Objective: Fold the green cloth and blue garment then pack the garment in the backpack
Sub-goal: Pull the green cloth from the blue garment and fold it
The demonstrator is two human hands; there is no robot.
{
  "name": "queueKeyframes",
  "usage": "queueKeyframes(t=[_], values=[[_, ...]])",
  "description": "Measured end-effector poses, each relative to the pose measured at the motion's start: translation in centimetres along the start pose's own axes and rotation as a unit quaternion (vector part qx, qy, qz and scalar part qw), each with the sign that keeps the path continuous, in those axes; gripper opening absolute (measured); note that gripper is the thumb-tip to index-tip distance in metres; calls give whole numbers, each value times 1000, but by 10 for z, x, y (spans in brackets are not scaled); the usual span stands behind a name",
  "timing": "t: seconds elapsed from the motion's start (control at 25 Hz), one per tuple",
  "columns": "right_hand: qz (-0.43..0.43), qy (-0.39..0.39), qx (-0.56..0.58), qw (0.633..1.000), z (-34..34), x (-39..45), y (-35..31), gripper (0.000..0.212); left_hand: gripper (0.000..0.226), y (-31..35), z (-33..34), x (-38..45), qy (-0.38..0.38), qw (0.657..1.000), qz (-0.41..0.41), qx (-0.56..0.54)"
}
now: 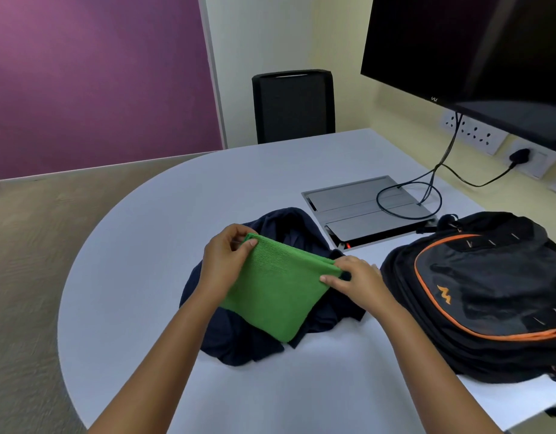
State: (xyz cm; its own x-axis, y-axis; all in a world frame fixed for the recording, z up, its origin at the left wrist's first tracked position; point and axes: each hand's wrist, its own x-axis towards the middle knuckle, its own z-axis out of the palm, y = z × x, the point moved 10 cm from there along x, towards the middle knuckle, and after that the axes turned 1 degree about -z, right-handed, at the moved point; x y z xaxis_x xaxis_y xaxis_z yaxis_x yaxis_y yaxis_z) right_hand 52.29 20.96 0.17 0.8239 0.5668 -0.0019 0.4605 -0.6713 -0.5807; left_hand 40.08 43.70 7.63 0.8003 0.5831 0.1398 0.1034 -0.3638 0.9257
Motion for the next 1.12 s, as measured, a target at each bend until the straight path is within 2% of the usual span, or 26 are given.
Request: queueKeyframes(t=[0.08, 0.12, 0.2, 0.28, 0.36, 0.44, 0.52, 0.56, 0.6, 0.68, 0.72, 0.8, 0.92, 1.04, 1.12], values=[[-14, 34, 146, 989, -16, 0, -2, 12, 23, -9, -9, -3, 37, 999, -19, -3], [-24, 28, 208, 978, -20, 0, -7, 6, 22, -13, -11, -5, 44, 999, -23, -10], [-38, 12, 311, 950, -25, 0, -17, 12, 20, -16, -11, -5, 35, 998, -23, -42], [-38, 20, 408, 912, -33, -2, -27, 8, 17, -16, -10, -4, 17, 996, -23, -79], [-36, 33, 484, 873, -38, -4, -31, 34, 12, -14, -12, -7, 16, 995, -18, -97], [-48, 31, 572, 818, -45, -4, -37, 57, 9, -5, -14, -9, 19, 993, -2, -121], [-35, 20, 664, 747, -39, 2, -32, 67, 9, -6, -10, -10, 6, 985, -10, -171], [0, -3, 685, 728, -24, 6, -27, 69, 9, -20, -5, -7, 0, 979, -36, -201], [50, -48, 681, 729, 1, 7, -24, 68, 10, -48, 2, -5, 4, 970, -87, -226], [186, -151, 612, 754, 75, -10, -3, 65, 26, -120, 17, -16, 12, 943, -233, -236], [246, -176, 577, 759, 109, -24, 14, 65, 34, -156, 27, -31, 10, 924, -301, -236], [319, -169, 518, 775, 159, -52, 55, 58, 38, -209, 42, -68, -13, 895, -391, -216], [345, -137, 430, 823, 185, -82, 91, 39, 43, -246, 48, -109, -68, 890, -413, -183], [287, -90, 333, 894, 162, -69, 88, 30, 38, -245, 55, -114, -123, 897, -394, -159], [256, -60, 308, 914, 147, -55, 86, 32, 32, -240, 63, -114, -129, 901, -392, -134]])
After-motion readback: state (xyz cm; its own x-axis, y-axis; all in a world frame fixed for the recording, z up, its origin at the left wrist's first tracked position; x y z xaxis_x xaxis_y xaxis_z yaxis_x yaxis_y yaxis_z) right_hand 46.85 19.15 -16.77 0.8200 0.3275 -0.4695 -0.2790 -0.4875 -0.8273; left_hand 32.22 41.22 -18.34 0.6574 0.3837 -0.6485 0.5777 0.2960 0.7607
